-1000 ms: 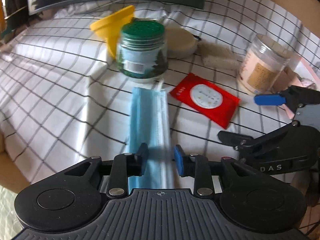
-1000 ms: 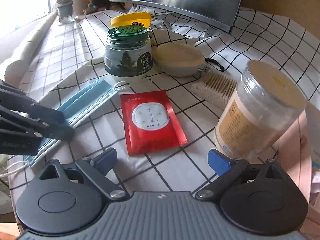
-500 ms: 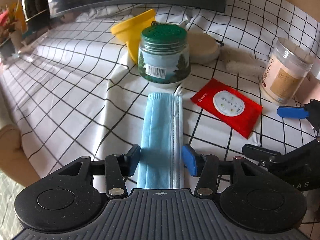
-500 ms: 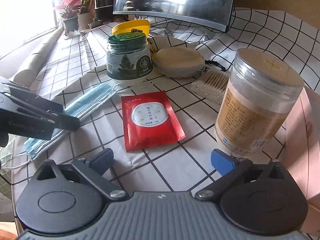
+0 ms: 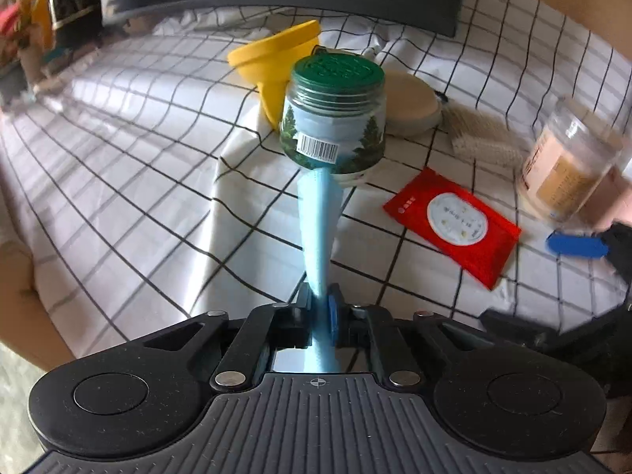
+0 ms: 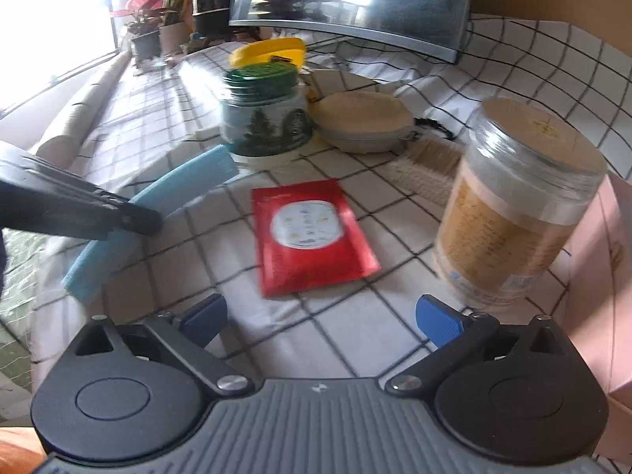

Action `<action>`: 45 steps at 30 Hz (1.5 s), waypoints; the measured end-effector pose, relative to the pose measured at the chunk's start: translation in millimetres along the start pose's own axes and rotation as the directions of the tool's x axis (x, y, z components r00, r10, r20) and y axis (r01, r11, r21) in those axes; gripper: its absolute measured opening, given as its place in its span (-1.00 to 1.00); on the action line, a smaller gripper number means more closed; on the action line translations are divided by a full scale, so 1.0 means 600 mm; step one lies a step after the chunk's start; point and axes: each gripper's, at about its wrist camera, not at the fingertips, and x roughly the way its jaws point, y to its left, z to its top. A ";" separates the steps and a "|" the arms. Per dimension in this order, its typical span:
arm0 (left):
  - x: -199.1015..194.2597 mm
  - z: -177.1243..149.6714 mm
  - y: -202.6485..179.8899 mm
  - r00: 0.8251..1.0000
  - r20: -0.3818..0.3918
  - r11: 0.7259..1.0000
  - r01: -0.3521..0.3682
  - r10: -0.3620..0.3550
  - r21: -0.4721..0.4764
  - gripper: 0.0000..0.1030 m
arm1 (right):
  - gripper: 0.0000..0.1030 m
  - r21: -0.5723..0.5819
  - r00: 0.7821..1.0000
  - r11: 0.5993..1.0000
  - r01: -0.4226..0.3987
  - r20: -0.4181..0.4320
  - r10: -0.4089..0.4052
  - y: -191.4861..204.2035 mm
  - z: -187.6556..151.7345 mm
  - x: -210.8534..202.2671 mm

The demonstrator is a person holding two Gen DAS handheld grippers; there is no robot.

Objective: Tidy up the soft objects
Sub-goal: 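Grasp the red tea packet with the right tool while the left tool holds the mask, then carry the mask and red packet over the pink box and open both tools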

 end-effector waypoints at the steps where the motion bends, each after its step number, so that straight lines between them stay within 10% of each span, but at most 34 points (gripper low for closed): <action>1: -0.001 -0.001 0.004 1.000 0.004 1.000 0.010 -0.010 -0.010 -0.81 | 0.99 -0.013 1.000 1.000 -0.008 0.008 0.008 0.007 0.002 -0.004; 20: -0.044 -0.024 0.043 0.993 0.072 0.988 0.106 -0.098 -0.113 -0.82 | 0.77 -0.031 0.994 0.999 -0.009 -0.112 0.006 0.026 0.104 0.099; 26: -0.056 -0.021 0.055 0.983 0.112 0.978 0.160 -0.146 -0.130 -0.82 | -0.03 -0.099 0.989 0.995 -0.027 -0.147 0.012 0.055 0.112 0.070; 45: -0.147 0.171 0.020 0.913 0.317 0.967 0.244 -0.255 0.075 -0.81 | -0.08 0.096 0.986 0.993 0.067 0.147 -0.081 -0.023 0.255 -0.146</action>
